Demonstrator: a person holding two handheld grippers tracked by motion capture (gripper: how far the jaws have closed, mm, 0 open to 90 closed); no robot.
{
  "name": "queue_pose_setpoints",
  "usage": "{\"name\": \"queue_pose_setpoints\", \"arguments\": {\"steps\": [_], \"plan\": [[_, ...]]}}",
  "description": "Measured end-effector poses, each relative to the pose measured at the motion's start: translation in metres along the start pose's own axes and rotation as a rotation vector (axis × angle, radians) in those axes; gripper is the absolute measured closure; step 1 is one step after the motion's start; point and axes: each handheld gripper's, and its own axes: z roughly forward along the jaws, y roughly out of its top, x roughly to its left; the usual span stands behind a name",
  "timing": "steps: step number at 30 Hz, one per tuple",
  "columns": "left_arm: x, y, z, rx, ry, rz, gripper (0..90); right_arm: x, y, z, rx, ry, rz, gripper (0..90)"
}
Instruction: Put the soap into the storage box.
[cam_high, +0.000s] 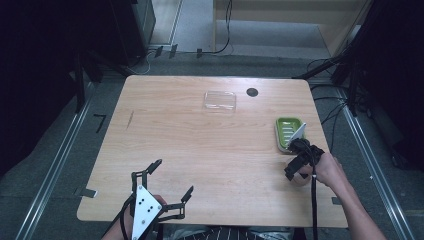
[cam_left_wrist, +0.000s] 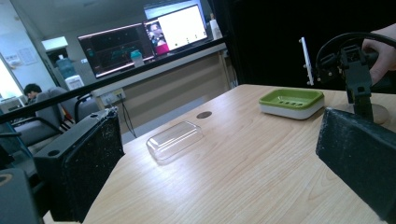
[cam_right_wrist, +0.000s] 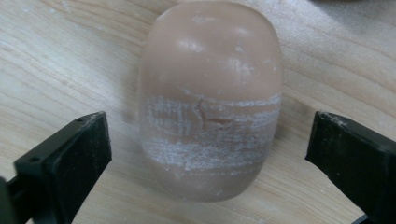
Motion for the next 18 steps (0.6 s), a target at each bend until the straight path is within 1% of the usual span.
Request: {"name": "queue_pose_setpoints", "arguments": {"steps": [3,4,5,7,18], "plan": [[-0.0001,0.0000,-0.0001,-0.001,0.001,-0.003,1.2,-0.0007,0.0002,0.0002,-0.007,-0.001,0.006,8.4],[-0.0001,0.0000,-0.0001,-0.001,0.001,-0.003,1.2,-0.0007,0.0002,0.0002,-0.007,-0.001,0.006,8.4],[-0.0001,0.0000,-0.0001,-0.001,0.002,-0.003,1.1,-0.0008,0.0003,0.0005,-0.010,-0.004,0.012,14.7],[0.0000,0.0000,-0.0002,-0.001,0.002,-0.003,1.1,-0.0008,0.0005,0.0009,-0.011,-0.006,0.015,14.7],[0.0001,-0.0001,-0.0003,-0.002,0.001,-0.004,1.1,-0.0002,0.0024,0.0032,-0.012,-0.019,0.028,22.7]]}}
